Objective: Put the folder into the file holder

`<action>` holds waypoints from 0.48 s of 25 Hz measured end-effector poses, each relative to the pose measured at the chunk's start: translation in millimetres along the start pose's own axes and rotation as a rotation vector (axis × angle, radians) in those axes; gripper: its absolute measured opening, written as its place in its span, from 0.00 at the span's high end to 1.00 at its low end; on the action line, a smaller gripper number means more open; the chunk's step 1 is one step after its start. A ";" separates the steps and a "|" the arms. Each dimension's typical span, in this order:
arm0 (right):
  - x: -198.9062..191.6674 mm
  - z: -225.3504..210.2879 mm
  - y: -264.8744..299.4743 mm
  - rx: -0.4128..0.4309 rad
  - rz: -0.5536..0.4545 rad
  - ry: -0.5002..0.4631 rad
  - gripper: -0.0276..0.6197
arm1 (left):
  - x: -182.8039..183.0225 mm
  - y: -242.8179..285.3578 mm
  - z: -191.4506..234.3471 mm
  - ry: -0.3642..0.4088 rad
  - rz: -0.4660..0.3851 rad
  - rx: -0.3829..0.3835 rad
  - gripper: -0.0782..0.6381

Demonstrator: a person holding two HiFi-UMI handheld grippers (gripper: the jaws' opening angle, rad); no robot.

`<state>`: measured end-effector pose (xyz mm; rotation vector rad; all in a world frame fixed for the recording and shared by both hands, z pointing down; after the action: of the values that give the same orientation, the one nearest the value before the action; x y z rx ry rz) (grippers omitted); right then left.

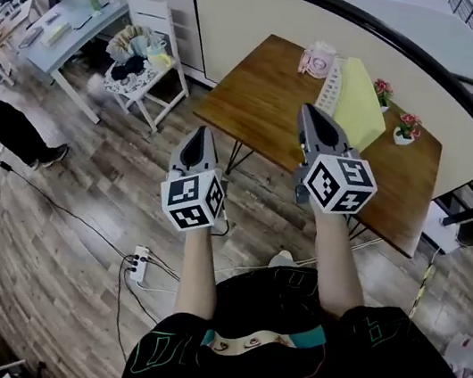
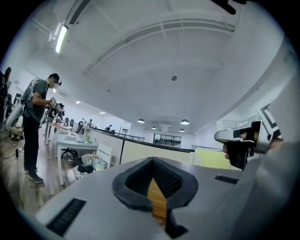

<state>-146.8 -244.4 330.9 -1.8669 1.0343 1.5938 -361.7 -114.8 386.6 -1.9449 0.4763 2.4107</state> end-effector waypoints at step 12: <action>-43.3 72.2 34.2 0.148 0.140 -0.071 0.95 | 0.1 -53.4 47.2 0.009 -0.045 0.132 0.90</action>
<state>-219.8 -199.7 361.6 -1.6607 1.2395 1.6009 -396.4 -52.6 382.9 -1.8922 0.5695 2.2814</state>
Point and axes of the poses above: the fingertips, and each gripper's own axes: y forward along the fingers, z to its left, x out of its top, the point moved 8 cm from there along -y, backward along the fingers, and after that the axes turned 10 degrees about z, right-handed, at the moved point
